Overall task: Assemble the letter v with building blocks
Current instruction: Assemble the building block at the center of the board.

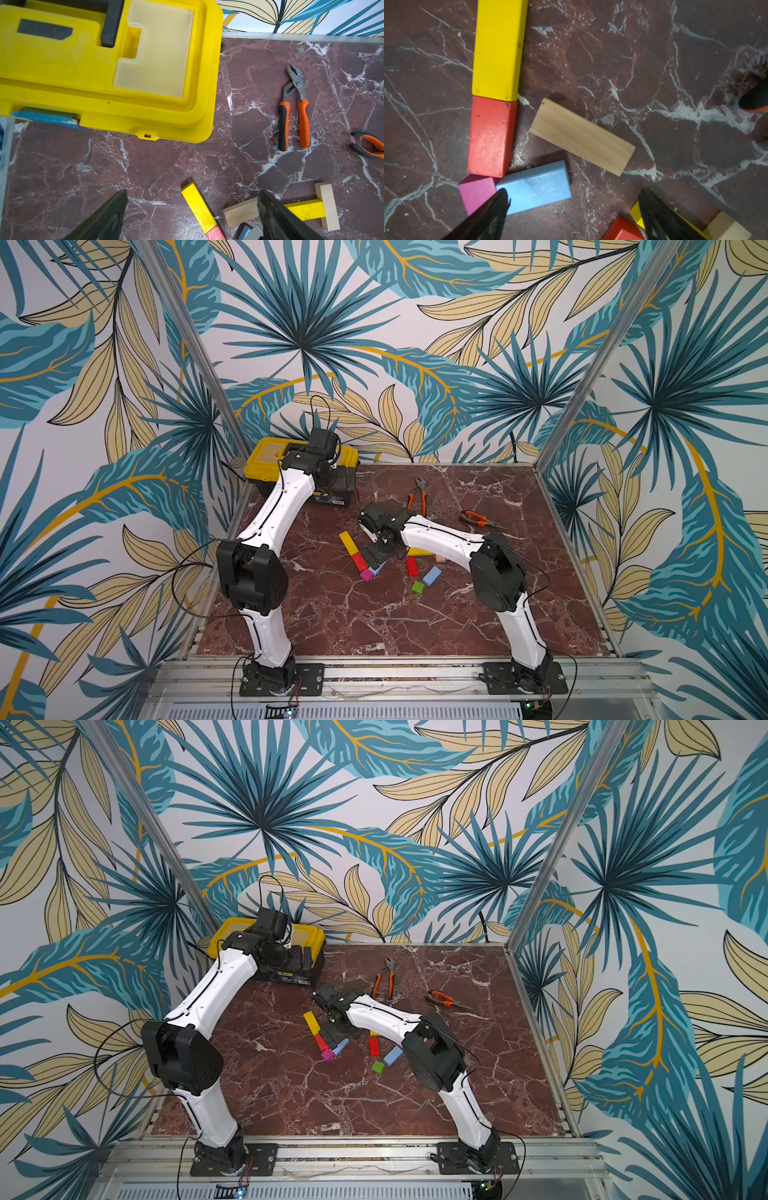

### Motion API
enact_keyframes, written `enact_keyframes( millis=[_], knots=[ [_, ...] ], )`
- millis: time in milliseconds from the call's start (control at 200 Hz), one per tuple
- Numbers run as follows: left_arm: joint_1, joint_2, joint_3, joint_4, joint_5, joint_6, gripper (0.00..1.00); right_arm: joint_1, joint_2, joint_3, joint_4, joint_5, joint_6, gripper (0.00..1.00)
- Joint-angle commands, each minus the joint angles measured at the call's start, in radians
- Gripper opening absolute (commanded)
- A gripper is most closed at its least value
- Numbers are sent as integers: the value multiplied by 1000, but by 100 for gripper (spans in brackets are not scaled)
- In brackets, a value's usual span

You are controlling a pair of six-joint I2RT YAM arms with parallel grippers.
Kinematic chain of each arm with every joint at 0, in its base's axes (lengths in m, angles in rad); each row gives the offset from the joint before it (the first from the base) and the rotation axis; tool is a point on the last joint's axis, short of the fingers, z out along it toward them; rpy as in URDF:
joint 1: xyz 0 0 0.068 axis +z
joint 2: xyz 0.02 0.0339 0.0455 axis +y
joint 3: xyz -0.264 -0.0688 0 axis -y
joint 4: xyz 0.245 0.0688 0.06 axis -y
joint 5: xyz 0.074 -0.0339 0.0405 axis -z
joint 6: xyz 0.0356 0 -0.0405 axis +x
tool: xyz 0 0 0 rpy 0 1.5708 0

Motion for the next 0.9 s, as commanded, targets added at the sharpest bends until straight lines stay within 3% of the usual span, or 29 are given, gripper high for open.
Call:
enact_keyframes(
  millis=[0,896],
  knots=[
    [6,-33,-18,4,15,-10,99,1,40,28,-36,-21,0,99],
    [19,-28,-32,4,16,-4,99,-66,160,177,-75,53,17,99]
  ],
)
